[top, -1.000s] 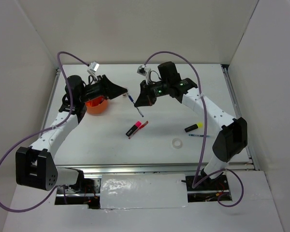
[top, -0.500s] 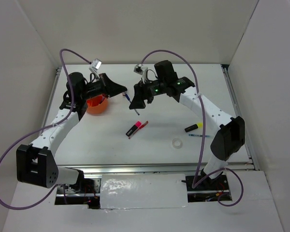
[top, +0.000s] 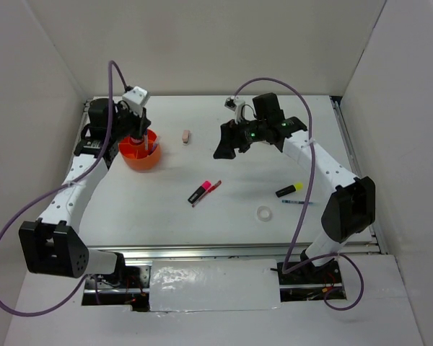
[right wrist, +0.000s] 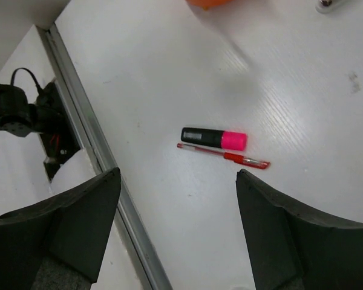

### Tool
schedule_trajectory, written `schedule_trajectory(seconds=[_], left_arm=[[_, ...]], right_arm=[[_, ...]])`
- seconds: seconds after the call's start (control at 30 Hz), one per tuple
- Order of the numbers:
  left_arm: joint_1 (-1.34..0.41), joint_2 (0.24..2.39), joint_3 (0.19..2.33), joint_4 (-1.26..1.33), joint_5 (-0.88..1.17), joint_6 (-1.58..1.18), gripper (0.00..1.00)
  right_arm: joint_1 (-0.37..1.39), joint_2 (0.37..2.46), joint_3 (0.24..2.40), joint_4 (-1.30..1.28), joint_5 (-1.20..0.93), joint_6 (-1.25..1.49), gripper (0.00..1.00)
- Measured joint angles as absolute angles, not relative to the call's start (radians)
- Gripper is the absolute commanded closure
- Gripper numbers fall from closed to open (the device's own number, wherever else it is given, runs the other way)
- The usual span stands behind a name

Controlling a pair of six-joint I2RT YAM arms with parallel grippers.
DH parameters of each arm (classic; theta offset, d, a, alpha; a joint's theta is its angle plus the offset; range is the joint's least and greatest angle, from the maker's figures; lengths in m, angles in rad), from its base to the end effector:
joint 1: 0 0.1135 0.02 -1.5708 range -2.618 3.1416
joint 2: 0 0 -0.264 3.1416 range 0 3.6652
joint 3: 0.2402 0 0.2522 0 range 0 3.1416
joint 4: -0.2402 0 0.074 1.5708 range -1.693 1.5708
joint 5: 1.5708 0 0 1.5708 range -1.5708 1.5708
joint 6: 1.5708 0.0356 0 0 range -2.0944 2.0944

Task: Sort the stationery into containers
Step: Place the pen in the storage box.

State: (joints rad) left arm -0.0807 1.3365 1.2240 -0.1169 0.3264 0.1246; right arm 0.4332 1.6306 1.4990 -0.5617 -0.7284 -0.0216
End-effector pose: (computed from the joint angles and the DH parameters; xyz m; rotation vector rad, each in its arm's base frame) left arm 0.3118 -0.0367 0.3779 0.4138 1.7471 -0.2621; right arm 0.3203 0.1742 0.3401 -0.8875 2.0737 1.0415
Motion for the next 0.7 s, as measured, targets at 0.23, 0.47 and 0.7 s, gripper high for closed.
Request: schedule_trajectory(seconds=[0.23, 0.47, 0.7], left_arm=[[-0.077, 1.417, 1.189, -0.13, 0.212, 0.315, 1.0], [-0.078, 1.473, 1.189, -0.102, 0.195, 0.39, 0.97], [-0.083, 1.503, 1.189, -0.112, 0.207, 0.392, 0.96]], right_arm=[[0.427, 1.631, 1.432, -0.563, -0.675, -0.05, 0.18], [0.427, 1.631, 1.419, -0.564, -0.637, -0.073, 0.2], [0.424, 1.633, 1.417, -0.566, -0.595, -0.077, 0.22]])
